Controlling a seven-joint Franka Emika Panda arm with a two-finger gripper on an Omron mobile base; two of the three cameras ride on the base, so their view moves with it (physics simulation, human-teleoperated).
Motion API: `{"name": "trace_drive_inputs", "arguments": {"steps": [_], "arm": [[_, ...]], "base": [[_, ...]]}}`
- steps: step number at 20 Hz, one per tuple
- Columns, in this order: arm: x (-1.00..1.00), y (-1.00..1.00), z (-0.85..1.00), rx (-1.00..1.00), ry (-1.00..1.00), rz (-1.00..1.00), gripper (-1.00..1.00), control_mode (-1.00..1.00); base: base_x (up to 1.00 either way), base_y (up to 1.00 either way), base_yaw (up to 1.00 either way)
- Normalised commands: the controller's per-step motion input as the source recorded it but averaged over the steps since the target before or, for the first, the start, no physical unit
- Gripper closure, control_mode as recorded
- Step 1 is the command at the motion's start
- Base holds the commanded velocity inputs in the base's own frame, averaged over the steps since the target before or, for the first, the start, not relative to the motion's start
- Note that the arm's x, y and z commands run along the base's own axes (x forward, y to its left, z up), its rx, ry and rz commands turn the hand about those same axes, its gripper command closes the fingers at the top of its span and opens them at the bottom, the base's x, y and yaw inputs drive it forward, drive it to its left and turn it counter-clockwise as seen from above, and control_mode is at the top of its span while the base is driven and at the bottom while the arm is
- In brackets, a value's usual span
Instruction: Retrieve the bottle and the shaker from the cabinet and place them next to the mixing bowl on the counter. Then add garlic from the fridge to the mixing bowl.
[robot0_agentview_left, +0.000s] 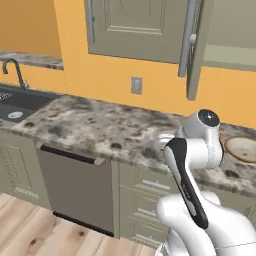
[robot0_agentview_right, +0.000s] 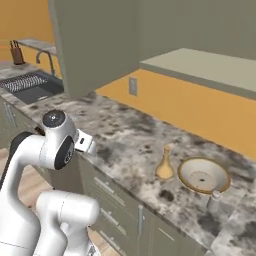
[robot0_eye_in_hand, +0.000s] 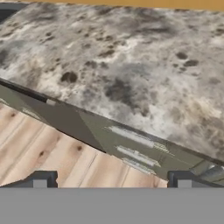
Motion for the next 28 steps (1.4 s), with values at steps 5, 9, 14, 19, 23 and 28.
{"name": "trace_drive_inputs", "arguments": {"steps": [5,9,14,19,23,28], "arm": [[0.00,0.00,0.00,0.00,0.00,0.00,-1.00,1.00],[0.00,0.00,0.00,0.00,0.00,0.00,-1.00,1.00],[0.00,0.00,0.00,0.00,0.00,0.00,-1.00,1.00],[0.00,0.00,0.00,0.00,0.00,0.00,-1.00,1.00],[0.00,0.00,0.00,0.00,0.00,0.00,-1.00,1.00],[0.00,0.00,0.00,0.00,0.00,0.00,-1.00,1.00]], "base": [[0.00,0.15,0.53],[0.00,0.11,0.57],[0.00,0.01,0.63],[0.00,0.00,0.66],[0.00,0.00,0.70],[0.00,0.00,0.72]]}}
